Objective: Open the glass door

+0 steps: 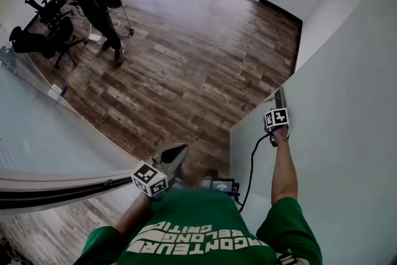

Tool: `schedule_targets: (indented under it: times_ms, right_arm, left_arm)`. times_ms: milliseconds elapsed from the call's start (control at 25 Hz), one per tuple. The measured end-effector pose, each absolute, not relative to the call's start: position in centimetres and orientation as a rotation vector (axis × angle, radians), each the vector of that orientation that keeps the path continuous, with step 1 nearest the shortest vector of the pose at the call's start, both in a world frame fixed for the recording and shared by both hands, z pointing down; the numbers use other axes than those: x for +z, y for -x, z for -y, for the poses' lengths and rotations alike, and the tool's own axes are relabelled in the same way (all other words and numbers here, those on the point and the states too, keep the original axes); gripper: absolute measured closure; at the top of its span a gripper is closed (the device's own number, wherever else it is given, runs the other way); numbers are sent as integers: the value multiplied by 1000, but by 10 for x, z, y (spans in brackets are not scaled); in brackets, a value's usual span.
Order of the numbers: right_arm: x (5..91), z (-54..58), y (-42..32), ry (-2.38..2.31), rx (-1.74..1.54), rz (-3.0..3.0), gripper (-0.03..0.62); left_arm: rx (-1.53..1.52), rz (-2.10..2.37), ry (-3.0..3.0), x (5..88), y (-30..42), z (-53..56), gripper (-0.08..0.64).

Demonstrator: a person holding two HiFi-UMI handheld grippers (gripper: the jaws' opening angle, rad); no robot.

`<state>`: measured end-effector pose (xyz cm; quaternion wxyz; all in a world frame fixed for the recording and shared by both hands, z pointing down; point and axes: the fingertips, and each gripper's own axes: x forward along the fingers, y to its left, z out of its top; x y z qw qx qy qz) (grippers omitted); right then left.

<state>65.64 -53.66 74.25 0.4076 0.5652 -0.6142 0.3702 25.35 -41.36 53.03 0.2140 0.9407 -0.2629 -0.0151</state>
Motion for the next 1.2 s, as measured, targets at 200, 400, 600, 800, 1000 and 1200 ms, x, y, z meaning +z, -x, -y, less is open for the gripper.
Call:
schedule_targets:
  times_ms: [200, 400, 600, 800, 1000, 1200]
  right_arm:
    - [747, 534, -691, -1463, 954, 1519, 598]
    - [747, 531, -724, -1501, 974, 1488, 598]
    - [745, 527, -755, -1539, 999, 1458, 598]
    - [746, 521, -784, -1577, 1026, 1431, 598]
    - [745, 512, -810, -1613, 1044, 1405, 598]
    - [747, 501, -836, -1642, 1067, 1380, 598]
  left_arm:
    - [-29, 687, -2622, 532, -284, 421, 543]
    - [-10, 658, -2641, 531, -307, 427, 543]
    - [8, 627, -2658, 527, -327, 432, 543]
    - [19, 604, -2659, 529, -341, 432, 543]
    - [20, 593, -2658, 531, -352, 432, 543]
    - [19, 582, -2656, 533, -368, 429, 543]
